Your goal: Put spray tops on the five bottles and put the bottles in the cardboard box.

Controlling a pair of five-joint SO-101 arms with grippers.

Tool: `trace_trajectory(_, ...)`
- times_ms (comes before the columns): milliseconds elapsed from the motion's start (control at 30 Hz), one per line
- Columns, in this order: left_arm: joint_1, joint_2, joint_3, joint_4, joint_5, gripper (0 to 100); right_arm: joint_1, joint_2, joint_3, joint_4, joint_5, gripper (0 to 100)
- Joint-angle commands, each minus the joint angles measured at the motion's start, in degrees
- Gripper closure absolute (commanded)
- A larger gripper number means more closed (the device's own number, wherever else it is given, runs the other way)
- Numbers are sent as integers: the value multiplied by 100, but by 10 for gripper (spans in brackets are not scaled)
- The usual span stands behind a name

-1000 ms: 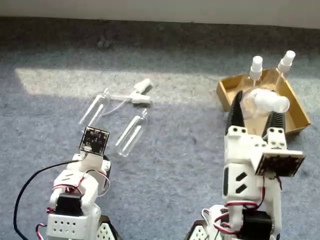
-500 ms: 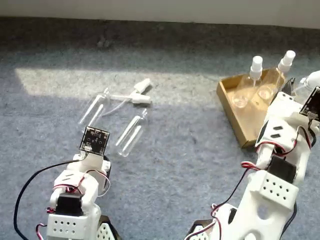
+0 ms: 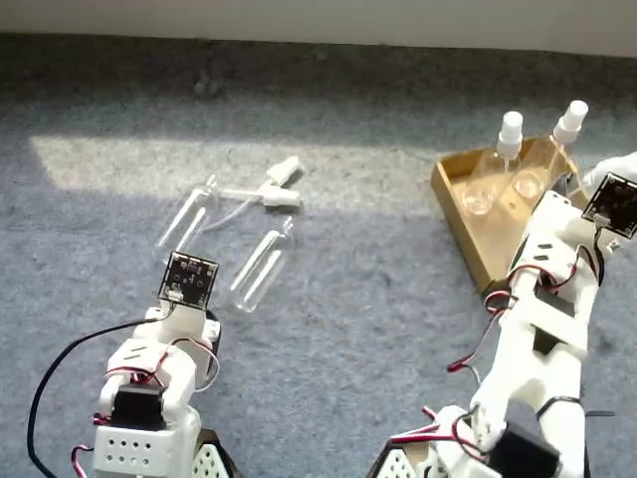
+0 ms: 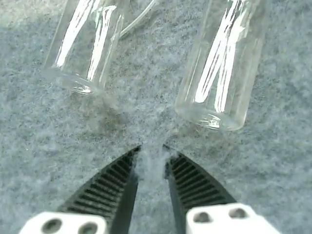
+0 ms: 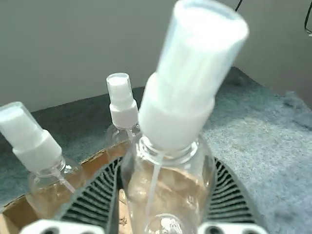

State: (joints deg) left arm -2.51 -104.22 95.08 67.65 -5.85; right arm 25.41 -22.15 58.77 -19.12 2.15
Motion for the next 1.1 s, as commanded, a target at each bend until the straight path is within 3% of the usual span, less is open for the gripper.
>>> trace_trajectory(0, -4, -66, -22, -18, 53, 969, 75, 418, -75, -884, -9, 887)
trace_trajectory(233, 4, -66, 189, -149, 44, 966, 127, 1349, -84, -2009, 0, 885)
trace_trajectory(1067, 4, -66, 189, -273, 44, 969, 119, 2993, -1481, -2009, -26, 882)
